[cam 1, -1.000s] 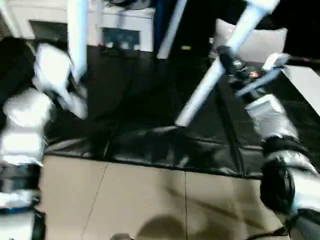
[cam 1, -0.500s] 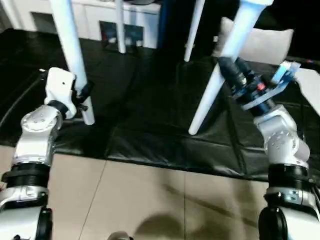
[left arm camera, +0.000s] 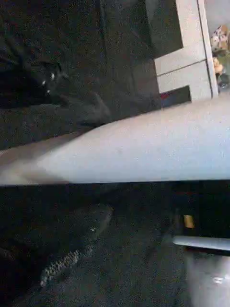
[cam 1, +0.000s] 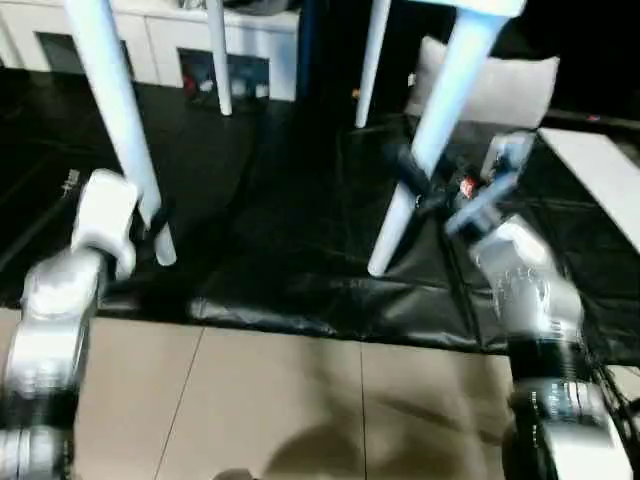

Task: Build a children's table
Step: Flip table

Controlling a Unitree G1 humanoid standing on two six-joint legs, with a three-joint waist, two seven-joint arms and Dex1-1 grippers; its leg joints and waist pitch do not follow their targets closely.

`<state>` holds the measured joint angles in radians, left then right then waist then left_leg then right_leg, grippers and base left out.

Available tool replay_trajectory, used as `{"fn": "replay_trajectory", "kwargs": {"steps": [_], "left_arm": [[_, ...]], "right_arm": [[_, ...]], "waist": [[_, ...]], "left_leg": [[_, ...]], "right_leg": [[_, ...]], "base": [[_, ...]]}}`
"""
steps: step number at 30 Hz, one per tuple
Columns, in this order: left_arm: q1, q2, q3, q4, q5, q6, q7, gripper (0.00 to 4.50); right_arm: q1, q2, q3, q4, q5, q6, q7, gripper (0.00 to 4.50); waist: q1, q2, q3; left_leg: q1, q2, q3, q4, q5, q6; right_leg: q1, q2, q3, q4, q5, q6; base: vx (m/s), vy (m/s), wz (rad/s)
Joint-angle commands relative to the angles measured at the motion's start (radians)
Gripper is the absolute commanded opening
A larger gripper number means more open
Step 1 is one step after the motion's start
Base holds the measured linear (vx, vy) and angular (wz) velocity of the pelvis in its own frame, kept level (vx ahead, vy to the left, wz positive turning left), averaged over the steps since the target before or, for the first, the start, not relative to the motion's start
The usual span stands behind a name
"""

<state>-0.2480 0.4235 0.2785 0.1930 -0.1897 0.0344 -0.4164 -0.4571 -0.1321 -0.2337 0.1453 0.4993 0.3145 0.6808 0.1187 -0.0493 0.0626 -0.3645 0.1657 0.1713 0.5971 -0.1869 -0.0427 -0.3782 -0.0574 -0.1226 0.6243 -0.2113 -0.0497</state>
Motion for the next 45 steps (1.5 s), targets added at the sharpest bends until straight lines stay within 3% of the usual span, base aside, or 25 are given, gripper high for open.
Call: {"fn": "replay_trajectory", "kwargs": {"steps": [1,3,8,9,13,15,17,20,22,26,27,31,32,34,35,36,37,38,39,40,41,42,43,44,45], "left_arm": [[0.022,-0.019,0.034,-0.093,-0.058,0.020,0.002,3.17],[0.055,-0.038,0.045,-0.158,-0.094,0.054,0.009,3.17],[0.158,-0.109,-0.021,-0.428,-0.188,0.231,0.074,3.17],[0.168,-0.115,-0.031,-0.455,-0.186,0.250,0.086,3.17],[0.208,-0.149,-0.077,-0.571,-0.164,0.321,0.153,3.17],[0.252,-0.168,-0.109,-0.633,-0.131,0.377,0.197,3.17],[0.278,-0.180,-0.123,-0.656,-0.106,0.411,0.226,3.17],[0.296,-0.174,-0.151,-0.680,-0.099,0.447,0.240,3.17],[0.299,-0.170,-0.160,-0.686,-0.094,0.451,0.240,3.17],[0.293,-0.171,-0.186,-0.723,-0.087,0.482,0.256,3.17],[0.285,-0.174,-0.192,-0.725,-0.082,0.494,0.255,3.17],[0.268,-0.160,-0.200,-0.716,-0.088,0.520,0.240,3.17],[0.261,-0.153,-0.202,-0.711,-0.091,0.526,0.235,3.17],[0.255,-0.145,-0.203,-0.708,-0.089,0.536,0.234,3.17],[0.251,-0.142,-0.191,-0.708,-0.095,0.549,0.234,3.17],[0.251,-0.142,-0.188,-0.708,-0.098,0.550,0.234,3.17],[0.256,-0.136,-0.189,-0.708,-0.098,0.547,0.225,3.17],[0.259,-0.130,-0.192,-0.706,-0.096,0.546,0.219,3.17],[0.272,-0.120,-0.196,-0.706,-0.095,0.544,0.204,3.17],[0.276,-0.117,-0.197,-0.705,-0.097,0.543,0.197,3.17],[0.293,-0.103,-0.200,-0.705,-0.107,0.539,0.165,3.17],[0.294,-0.102,-0.200,-0.705,-0.108,0.539,0.165,3.17],[0.287,-0.107,-0.190,-0.699,-0.139,0.558,0.153,3.37],[0.291,-0.115,-0.173,-0.690,-0.176,0.570,0.140,3.46],[0.300,-0.117,-0.171,-0.688,-0.181,0.561,0.134,3.50]], "right_arm": [[0.044,-0.015,-0.021,-0.107,0.031,0.031,-0.047,4.50],[0.105,-0.011,-0.032,-0.195,0.037,0.050,-0.091,4.50],[0.288,-0.010,-0.019,-0.446,-0.018,0.128,-0.208,4.50],[0.300,-0.012,-0.018,-0.463,-0.019,0.134,-0.217,4.50],[0.335,-0.016,-0.017,-0.521,-0.056,0.176,-0.296,4.50],[0.360,-0.050,0.028,-0.580,-0.142,0.234,-0.367,4.50],[0.373,-0.080,0.070,-0.609,-0.178,0.269,-0.374,4.50],[0.377,-0.067,0.080,-0.611,-0.167,0.321,-0.410,4.50],[0.376,-0.060,0.078,-0.608,-0.160,0.335,-0.420,4.50],[0.369,-0.044,0.097,-0.578,-0.173,0.329,-0.446,4.50],[0.385,-0.045,0.122,-0.579,-0.208,0.295,-0.452,4.50],[0.417,-0.034,0.128,-0.615,-0.202,0.311,-0.465,4.50],[0.432,-0.032,0.130,-0.631,-0.203,0.320,-0.473,4.50],[0.445,-0.032,0.134,-0.643,-0.209,0.322,-0.484,4.50],[0.455,-0.022,0.130,-0.652,-0.207,0.322,-0.496,4.50],[0.458,-0.018,0.127,-0.652,-0.205,0.319,-0.500,4.50],[0.464,-0.011,0.122,-0.646,-0.204,0.311,-0.505,4.50],[0.466,-0.008,0.117,-0.639,-0.202,0.306,-0.505,4.50],[0.479,-0.003,0.120,-0.636,-0.200,0.297,-0.502,4.50],[0.483,-0.001,0.121,-0.634,-0.198,0.293,-0.499,4.50],[0.504,0.008,0.132,-0.633,-0.190,0.271,-0.484,4.50],[0.505,0.008,0.132,-0.633,-0.189,0.270,-0.483,4.50],[0.506,0.008,0.138,-0.630,-0.182,0.266,-0.473,4.50],[0.521,0.000,0.159,-0.640,-0.160,0.262,-0.437,4.50],[0.533,-0.004,0.168,-0.647,-0.153,0.259,-0.422,4.50]], "waist": [[-0.002,0.027,-0.063],[-0.003,0.038,-0.057],[-0.003,0.045,-0.040],[-0.005,0.042,-0.032],[-0.010,0.043,-0.024],[-0.017,0.048,-0.019],[-0.019,0.065,-0.020],[-0.026,0.048,-0.025],[-0.026,0.054,-0.025],[-0.025,0.055,-0.026],[-0.024,0.074,-0.022],[-0.024,0.079,-0.024],[-0.025,0.086,-0.032],[-0.026,0.084,-0.055],[-0.024,0.097,-0.086],[-0.026,0.095,-0.090],[-0.025,0.103,-0.087],[-0.025,0.104,-0.086],[-0.028,0.114,-0.066],[-0.029,0.123,-0.053],[-0.062,0.136,0.016],[-0.034,0.179,0.021],[0.035,0.176,0.009],[0.055,0.159,-0.003],[0.026,0.103,-0.008]], "left_leg": [[0.012,0.089,-0.038,-0.075,-0.140,0.020],[0.011,0.088,-0.037,-0.077,-0.165,0.022],[0.015,0.083,-0.037,-0.083,-0.293,-0.009],[0.012,0.072,-0.036,-0.081,-0.308,0.000],[0.012,0.068,-0.040,-0.080,-0.306,-0.004],[0.025,0.063,-0.042,-0.079,-0.360,-0.020],[0.033,0.064,-0.048,-0.082,-0.405,-0.030],[0.027,0.061,-0.047,-0.081,-0.366,-0.010],[0.024,0.062,-0.049,-0.083,-0.354,-0.006],[0.020,0.068,-0.048,-0.086,-0.335,-0.008],[0.019,0.067,-0.049,-0.086,-0.341,-0.013],[0.008,0.065,-0.049,-0.084,-0.287,0.001],[-0.007,0.067,-0.047,-0.071,-0.142,0.029],[-0.031,0.051,-0.045,-0.041,0.109,0.099],[-0.052,0.023,-0.042,-0.003,0.326,0.205],[-0.066,0.013,-0.041,0.005,0.340,0.241],[-0.085,0.009,-0.042,0.008,0.290,0.281],[-0.087,0.012,-0.039,0.007,0.211,0.291],[-0.074,0.024,-0.035,-0.005,-0.046,0.263],[-0.048,0.041,-0.037,-0.017,-0.221,0.214],[-0.012,0.093,-0.072,-0.082,-0.729,0.032],[-0.082,0.149,-0.086,-0.196,-0.916,-0.017],[-0.122,0.093,0.005,-0.215,-0.974,-0.069],[-0.101,0.081,0.035,-0.188,-0.863,-0.105],[-0.025,0.061,0.026,-0.104,-0.699,-0.104]], "right_leg": [[0.047,-0.119,0.085,-0.063,0.007,-0.168],[0.044,-0.116,0.084,-0.067,-0.005,-0.168],[0.042,-0.116,0.086,-0.098,-0.272,-0.116],[0.039,-0.114,0.083,-0.114,-0.385,-0.079],[0.033,-0.110,0.079,-0.131,-0.508,-0.012],[0.024,-0.104,0.072,-0.144,-0.576,0.026],[0.028,-0.103,0.066,-0.151,-0.587,0.042],[0.030,-0.105,0.070,-0.149,-0.544,0.036],[0.030,-0.105,0.072,-0.146,-0.531,0.027],[0.030,-0.106,0.079,-0.134,-0.456,0.007],[0.028,-0.105,0.079,-0.134,-0.445,0.007],[0.032,-0.104,0.083,-0.128,-0.364,-0.005],[0.024,-0.092,0.083,-0.120,-0.170,-0.038],[0.018,-0.076,0.069,-0.087,0.142,-0.089],[-0.005,-0.056,0.044,-0.051,0.461,-0.139],[-0.012,-0.050,0.038,-0.052,0.503,-0.143],[-0.026,-0.056,0.027,-0.071,0.467,-0.147],[-0.030,-0.057,0.022,-0.087,0.363,-0.135],[-0.027,-0.072,0.011,-0.128,-0.037,-0.092],[-0.028,-0.076,0.004,-0.142,-0.298,-0.052],[-0.036,-0.036,-0.041,-0.144,-0.708,0.119],[0.042,-0.017,-0.018,0.062,-0.568,0.088],[0.059,0.009,-0.003,0.166,-0.312,0.007],[0.060,-0.015,0.084,0.181,-0.477,0.015],[0.001,-0.056,0.128,0.091,-0.731,0.056]], "base": [[0.000,0.000,0.00],[0.000,0.000,0.00],[0.000,0.000,0.00],[0.000,0.000,0.00],[0.000,0.000,0.00],[0.000,0.000,0.00],[0.000,0.000,0.00],[0.000,0.000,0.00],[0.000,0.000,0.00],[0.000,0.000,0.00],[0.000,0.000,0.00],[0.000,0.000,0.00],[0.000,0.000,0.00],[0.000,0.000,0.00],[0.000,0.000,0.00],[0.000,0.000,0.00],[-0.073,0.011,0.03],[-0.103,0.021,0.01],[-0.103,0.021,0.01],[-0.124,0.039,-0.01],[-0.153,0.054,-0.10],[-0.153,0.054,-0.10],[-0.174,0.045,-0.03],[-0.112,-0.033,0.12],[-0.112,-0.033,0.12]]}}
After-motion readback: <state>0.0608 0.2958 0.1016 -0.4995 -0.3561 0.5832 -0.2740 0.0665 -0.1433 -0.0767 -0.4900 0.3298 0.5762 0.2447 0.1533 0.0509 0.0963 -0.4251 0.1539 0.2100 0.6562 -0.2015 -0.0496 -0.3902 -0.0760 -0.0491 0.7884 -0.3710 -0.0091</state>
